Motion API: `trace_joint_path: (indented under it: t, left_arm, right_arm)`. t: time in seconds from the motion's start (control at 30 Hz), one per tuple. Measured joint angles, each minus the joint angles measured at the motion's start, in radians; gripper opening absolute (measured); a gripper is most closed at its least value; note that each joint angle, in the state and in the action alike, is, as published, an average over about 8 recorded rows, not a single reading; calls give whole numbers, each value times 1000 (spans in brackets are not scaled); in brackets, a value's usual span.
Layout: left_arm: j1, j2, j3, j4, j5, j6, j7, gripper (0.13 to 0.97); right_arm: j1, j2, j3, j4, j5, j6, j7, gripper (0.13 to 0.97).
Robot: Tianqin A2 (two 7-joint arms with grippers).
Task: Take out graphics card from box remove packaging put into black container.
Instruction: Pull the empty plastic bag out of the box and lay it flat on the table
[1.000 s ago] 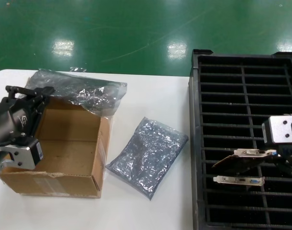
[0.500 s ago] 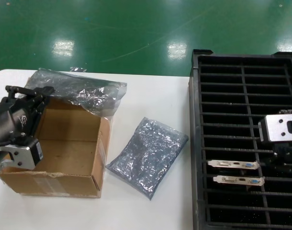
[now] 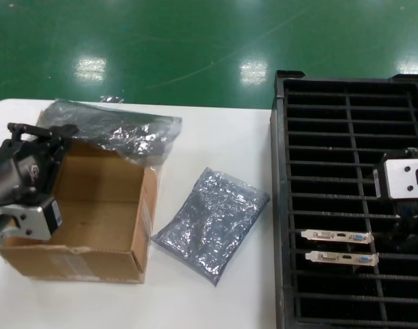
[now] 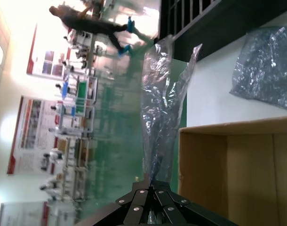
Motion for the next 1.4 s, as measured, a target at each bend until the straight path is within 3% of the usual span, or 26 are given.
trace_joint_path:
  t: [0.17,0.27,0.37,0.47,0.57,0.7,0.8,0.93,1.1,1.23,1.4]
  left_arm:
    - [-32,34,-23,-34,3,135,-146,138]
    - [-62,66,-40,-60,-20,253,-273,138]
    - [-97,122,-64,-78,-69,386,-409,138]
    - [-136,208,-99,-86,-120,522,-545,138]
    - [-175,320,-142,-88,-132,653,-674,138]
    - [-212,476,-187,-86,-58,806,-843,138]
    - [-219,567,-194,-72,27,880,-975,138]
    - [-206,636,-164,-37,126,903,-1155,138]
    - [-188,665,-109,13,199,847,-1327,138]
    - [-193,671,-89,64,228,785,-1387,147]
    - [-221,670,-88,146,240,717,-1395,162]
  right_arm:
    - [0,0,0,0,0,0,0,602]
    - [0,0,0,0,0,0,0,681]
    - [0,0,0,0,0,0,0,726]
    - [0,0,0,0,0,0,0,783]
    - [0,0,0,0,0,0,0,840]
    - [0,0,-1,0,0,0,0,859]
    - [0,0,-1,0,0,0,0,880]
    - [0,0,-1,0,0,0,0,923]
    - [0,0,-1,0,0,0,0,950]
    - [0,0,-1,0,0,0,0,960]
    - [0,0,-1,0,0,0,0,966]
